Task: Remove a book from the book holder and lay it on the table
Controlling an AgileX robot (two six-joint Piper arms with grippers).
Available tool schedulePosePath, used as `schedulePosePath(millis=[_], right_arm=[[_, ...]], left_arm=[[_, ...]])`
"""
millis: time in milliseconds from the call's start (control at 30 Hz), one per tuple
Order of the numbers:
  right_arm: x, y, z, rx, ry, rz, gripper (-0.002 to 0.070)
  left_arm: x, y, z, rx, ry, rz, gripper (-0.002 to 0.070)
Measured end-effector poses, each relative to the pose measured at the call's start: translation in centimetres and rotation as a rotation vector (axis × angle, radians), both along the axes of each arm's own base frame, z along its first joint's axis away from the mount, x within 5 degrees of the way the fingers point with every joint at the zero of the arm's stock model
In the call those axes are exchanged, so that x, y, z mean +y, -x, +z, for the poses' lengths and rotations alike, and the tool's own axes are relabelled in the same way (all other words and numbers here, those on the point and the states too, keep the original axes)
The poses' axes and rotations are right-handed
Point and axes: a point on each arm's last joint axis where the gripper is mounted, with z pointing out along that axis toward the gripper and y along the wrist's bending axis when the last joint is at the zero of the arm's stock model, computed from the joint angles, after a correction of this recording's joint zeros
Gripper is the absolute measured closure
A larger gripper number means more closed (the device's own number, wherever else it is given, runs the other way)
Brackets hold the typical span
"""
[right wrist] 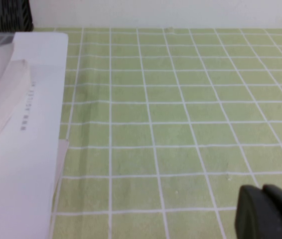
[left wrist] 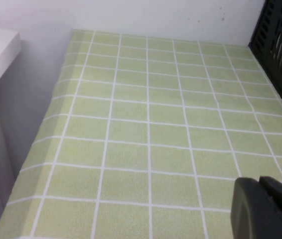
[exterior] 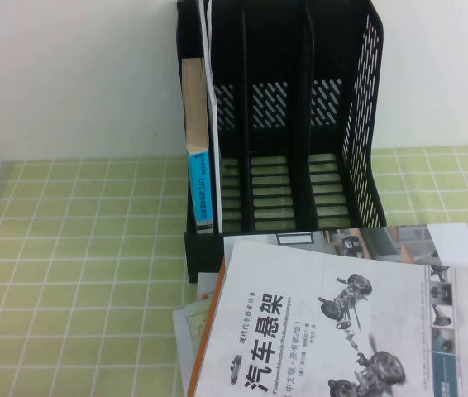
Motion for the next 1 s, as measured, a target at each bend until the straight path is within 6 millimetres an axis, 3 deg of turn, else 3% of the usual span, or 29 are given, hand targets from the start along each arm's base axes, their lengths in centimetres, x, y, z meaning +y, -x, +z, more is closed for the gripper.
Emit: schedulePosePath(millis=[233, 533, 767, 1000], right_arm=[[0.0, -0.1, 0.1, -0.026, 0.004, -0.002, 0.0678], [-0.2, -0.4, 1.5, -0.183, 0.026, -0.013, 0.0678], [-0.4, -0.5, 3.9, -0.454, -0.052, -0.047, 0.0678], [-0.5, 0.3, 6.9, -0.810, -0.133, -0.048, 0.0678]], left_arm=[[0.0, 0.0, 0.1, -0.010, -0.006, -0.004, 0.0678], [-0.1, -0.2, 0.9, -0.107, 0.006, -0.010, 0.0678], [-0.3, -0.3, 4.2, -0.493, 0.036, -0.033, 0.0678], [-0.4, 1.4, 8.0, -0.950, 0.068, -0.057, 0.0678]])
